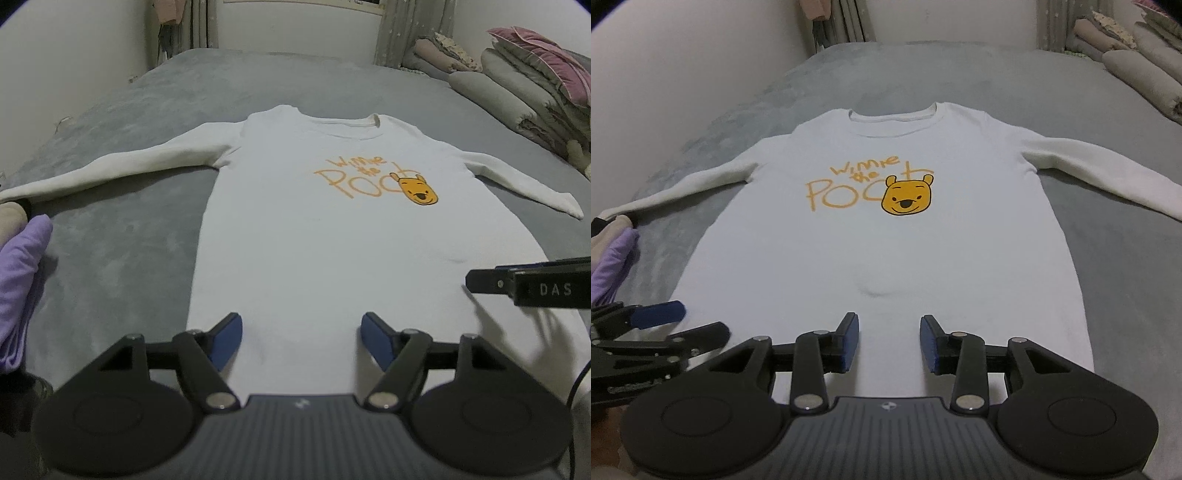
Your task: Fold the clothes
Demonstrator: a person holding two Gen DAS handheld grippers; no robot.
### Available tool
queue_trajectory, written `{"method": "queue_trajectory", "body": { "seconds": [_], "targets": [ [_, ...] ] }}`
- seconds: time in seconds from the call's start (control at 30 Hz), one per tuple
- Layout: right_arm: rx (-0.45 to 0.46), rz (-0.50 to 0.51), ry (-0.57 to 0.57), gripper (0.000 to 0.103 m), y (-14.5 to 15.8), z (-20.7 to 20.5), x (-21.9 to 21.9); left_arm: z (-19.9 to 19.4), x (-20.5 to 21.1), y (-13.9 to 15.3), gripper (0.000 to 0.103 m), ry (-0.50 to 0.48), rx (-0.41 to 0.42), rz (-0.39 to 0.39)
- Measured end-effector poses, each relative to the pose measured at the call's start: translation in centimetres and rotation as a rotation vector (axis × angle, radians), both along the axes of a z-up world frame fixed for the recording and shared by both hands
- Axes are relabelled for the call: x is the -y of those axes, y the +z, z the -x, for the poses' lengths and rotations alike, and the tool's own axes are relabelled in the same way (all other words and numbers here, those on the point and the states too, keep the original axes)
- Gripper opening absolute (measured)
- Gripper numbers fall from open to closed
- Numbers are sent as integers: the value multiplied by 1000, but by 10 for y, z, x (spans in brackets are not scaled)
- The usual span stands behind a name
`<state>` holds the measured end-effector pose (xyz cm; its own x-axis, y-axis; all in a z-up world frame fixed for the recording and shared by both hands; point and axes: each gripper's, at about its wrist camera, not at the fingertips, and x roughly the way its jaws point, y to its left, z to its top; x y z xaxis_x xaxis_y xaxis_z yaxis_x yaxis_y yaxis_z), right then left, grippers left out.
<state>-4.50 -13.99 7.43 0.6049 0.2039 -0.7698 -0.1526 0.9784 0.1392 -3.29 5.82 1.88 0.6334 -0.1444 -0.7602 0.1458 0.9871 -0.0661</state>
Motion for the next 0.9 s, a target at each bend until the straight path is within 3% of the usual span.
{"method": "queue_trajectory", "body": {
  "seconds": [0.3,0.53,0.63,0.83,0.9],
  "targets": [
    [5,-23,5,43,-4,-14,-2,-11,4,-4,74,10,8,-32],
    [8,-29,-8,43,-4,-18,1,-49,19,-4,75,24,7,-37],
    [20,-9,-5,43,-5,-19,0,-65,27,-6,81,-1,4,-75],
    [46,-14,-33,42,-5,-23,10,-95,-5,-9,85,43,-31,24],
    [50,-14,-50,42,-5,-26,15,-92,-7,-12,85,19,-16,15]
  ]
}}
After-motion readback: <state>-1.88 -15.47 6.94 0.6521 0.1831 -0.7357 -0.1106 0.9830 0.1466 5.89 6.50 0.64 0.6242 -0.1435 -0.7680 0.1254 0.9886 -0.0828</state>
